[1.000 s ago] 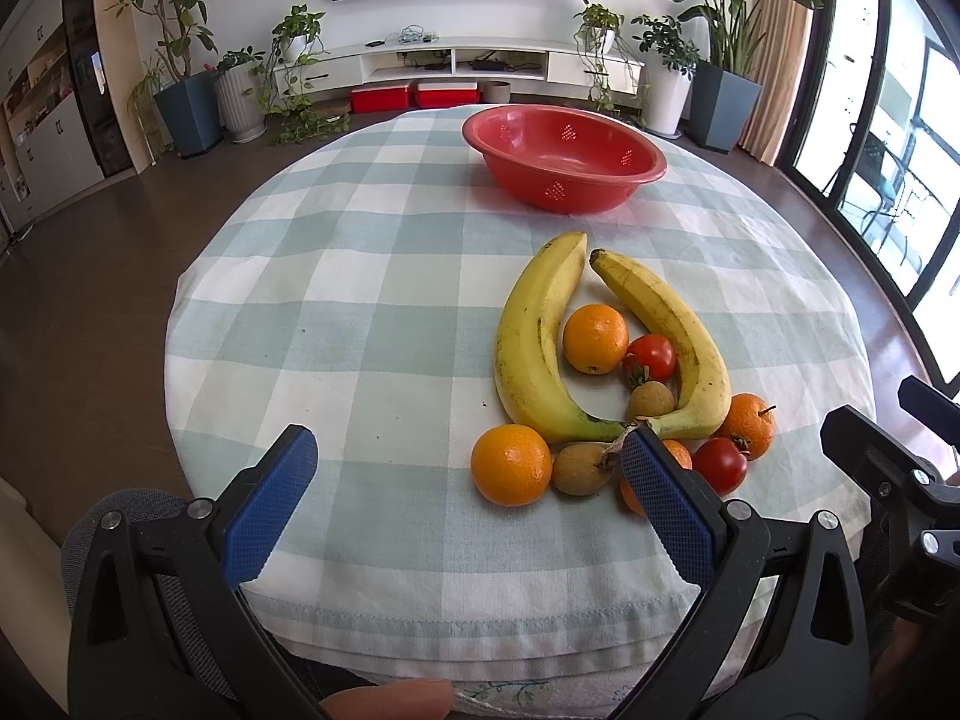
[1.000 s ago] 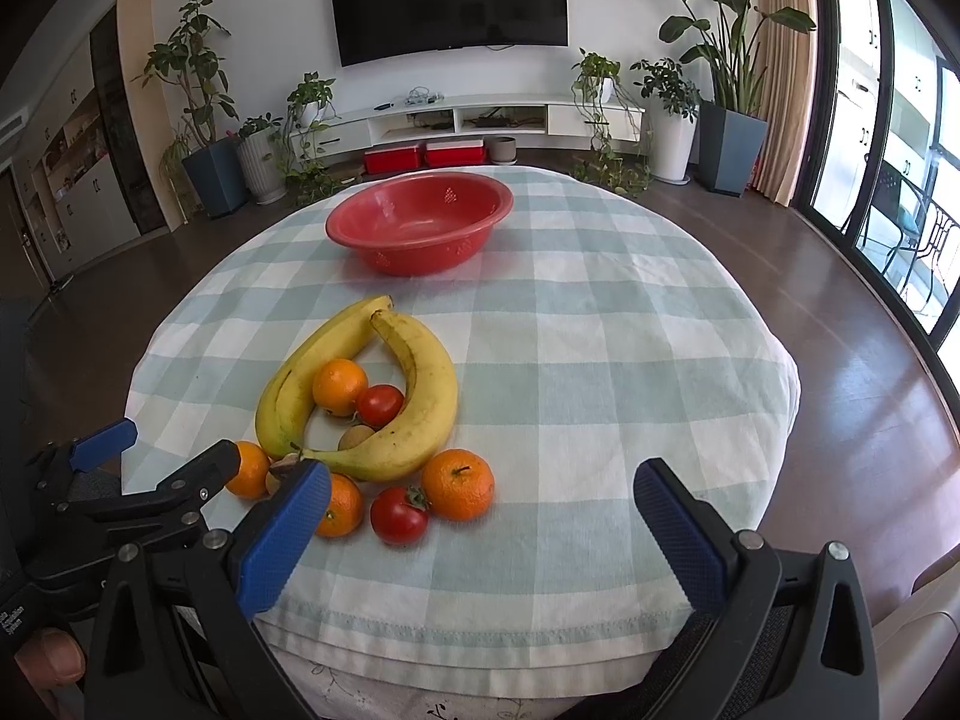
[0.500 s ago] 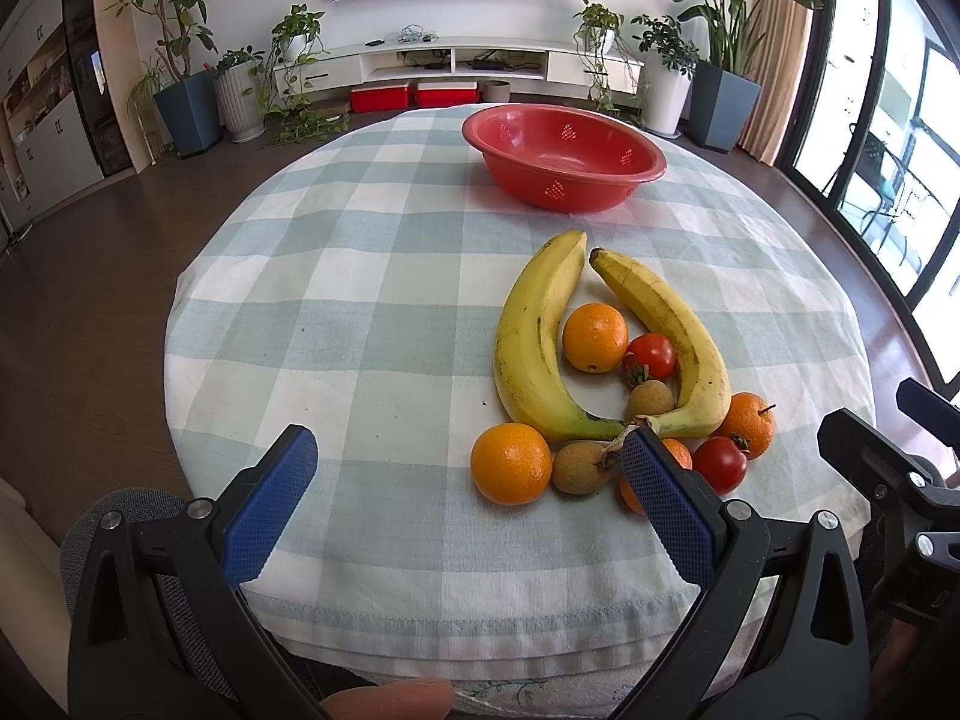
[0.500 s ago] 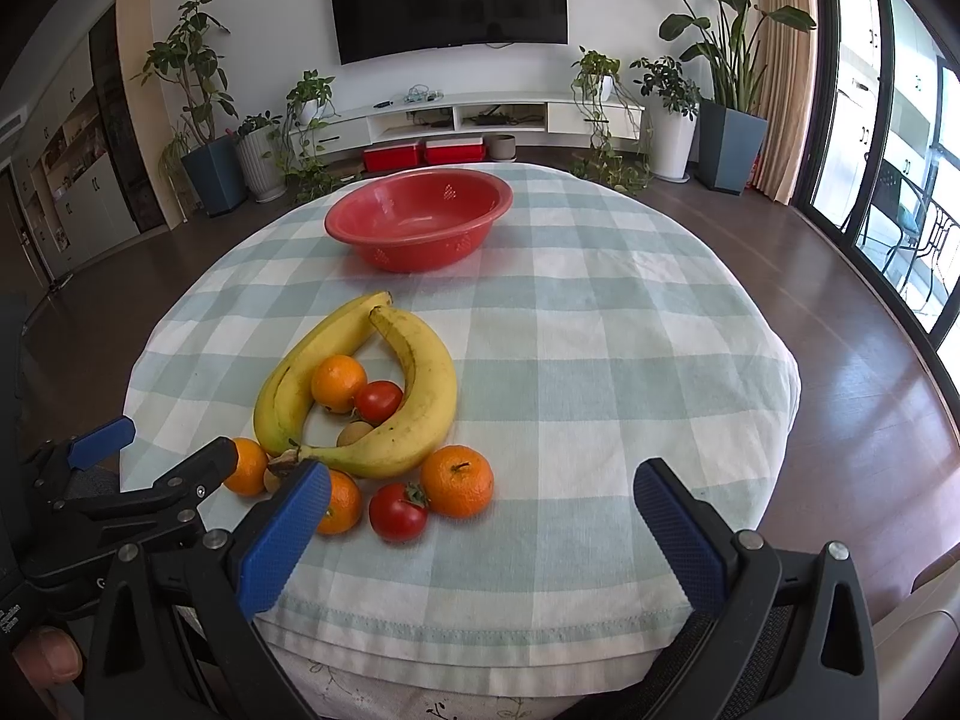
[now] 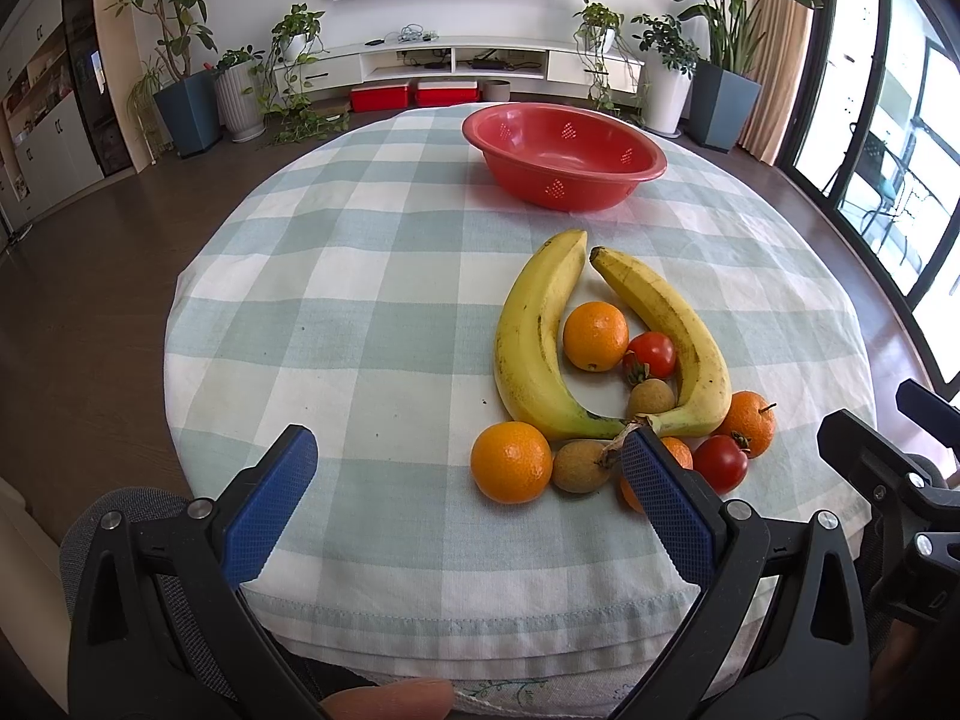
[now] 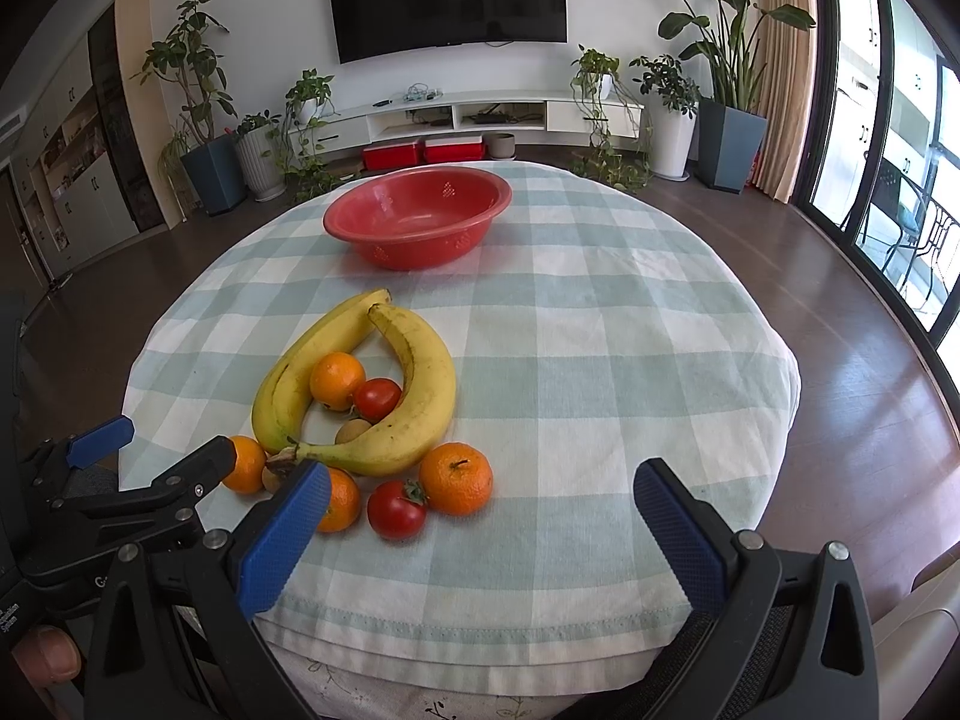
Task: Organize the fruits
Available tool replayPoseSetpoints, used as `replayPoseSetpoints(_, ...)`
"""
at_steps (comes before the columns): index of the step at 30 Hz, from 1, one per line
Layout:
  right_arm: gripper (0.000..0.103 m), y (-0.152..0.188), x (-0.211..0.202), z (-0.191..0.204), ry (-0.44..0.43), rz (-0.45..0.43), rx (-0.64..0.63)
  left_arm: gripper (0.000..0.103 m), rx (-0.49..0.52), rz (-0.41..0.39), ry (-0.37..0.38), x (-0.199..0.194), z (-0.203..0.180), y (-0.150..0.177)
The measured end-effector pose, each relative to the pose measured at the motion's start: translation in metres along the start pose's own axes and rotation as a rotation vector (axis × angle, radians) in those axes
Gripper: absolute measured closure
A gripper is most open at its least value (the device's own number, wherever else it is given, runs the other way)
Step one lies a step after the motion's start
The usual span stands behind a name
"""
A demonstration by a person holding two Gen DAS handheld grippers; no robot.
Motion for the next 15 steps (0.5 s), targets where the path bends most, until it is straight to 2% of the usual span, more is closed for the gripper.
replayPoseSetpoints(15,0.000,0.0017,0.0020,-0.0013,-0.001,0.003,0.000,0.000,0.000,0.001,0.000,0.0000,0.0000,0.0001)
Point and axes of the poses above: each gripper's, at about its wrist camera, not at the fingertips, and x roughly the way its jaws point, z to its left, y to its underside, the point moved 4 cm from there along x, roughly the way its jaws point, and after that the axes turned 6 degrees about -x, right-handed, at the moved point
